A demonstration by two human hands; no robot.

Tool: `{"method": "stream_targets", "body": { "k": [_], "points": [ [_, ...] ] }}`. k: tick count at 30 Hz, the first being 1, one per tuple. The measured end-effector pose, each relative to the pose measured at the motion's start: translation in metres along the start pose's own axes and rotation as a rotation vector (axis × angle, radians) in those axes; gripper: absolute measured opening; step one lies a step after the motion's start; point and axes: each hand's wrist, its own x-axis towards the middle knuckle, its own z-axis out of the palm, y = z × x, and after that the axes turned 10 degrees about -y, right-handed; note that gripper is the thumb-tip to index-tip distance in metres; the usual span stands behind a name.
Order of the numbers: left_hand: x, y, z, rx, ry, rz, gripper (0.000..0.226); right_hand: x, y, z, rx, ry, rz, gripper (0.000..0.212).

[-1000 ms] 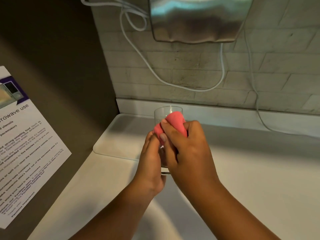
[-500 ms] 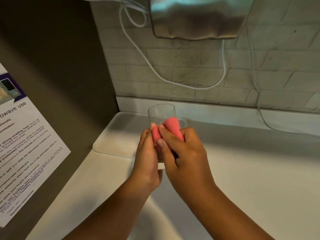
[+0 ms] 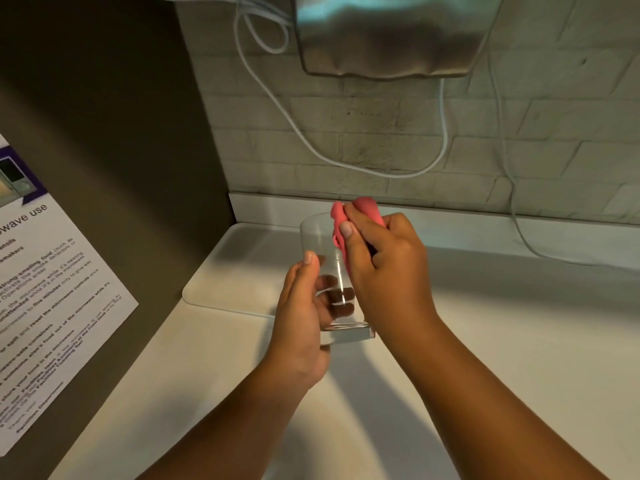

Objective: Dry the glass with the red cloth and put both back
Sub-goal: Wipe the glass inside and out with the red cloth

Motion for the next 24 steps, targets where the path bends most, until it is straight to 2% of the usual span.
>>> {"method": "stream_targets", "body": {
  "k": [4, 6, 9, 12, 15, 19, 21, 24],
  "points": [
    [0.005, 0.012, -0.006, -0.081, 0.035, 0.038, 0.066, -0.026, 0.002, 0.001, 0.096, -0.014, 0.051, 0.033],
    [0.006, 0.013, -0.008, -0.064, 0.026, 0.013, 0.071, -0.04, -0.007, 0.0, 0.08, -0.042, -0.011, 0.032],
    [0.001, 0.007, -0.006, 0.002, -0.05, -0.085, 0.066, -0.047, -0.021, 0.001, -0.036, -0.136, -0.132, 0.031],
    [-0.004, 0.004, -0.002, 0.07, -0.088, -0.069, 0.075, -0.032, -0.024, 0.002, 0.021, -0.108, -0.059, 0.026],
    [-0.008, 0.001, 0.001, 0.091, -0.082, -0.004, 0.076, -0.008, -0.019, -0.005, -0.019, -0.039, -0.07, 0.032],
    [-0.008, -0.003, 0.002, 0.015, -0.041, 0.008, 0.076, 0.01, -0.006, -0.007, 0.144, 0.006, 0.064, 0.029],
    [-0.005, 0.001, -0.001, -0.02, -0.015, 0.02, 0.074, 0.003, 0.0, -0.004, 0.267, -0.047, 0.152, 0.026],
    [0.003, 0.014, -0.005, -0.087, 0.03, 0.077, 0.065, -0.025, -0.004, 0.002, 0.428, -0.098, 0.178, 0.027]
  ]
}}
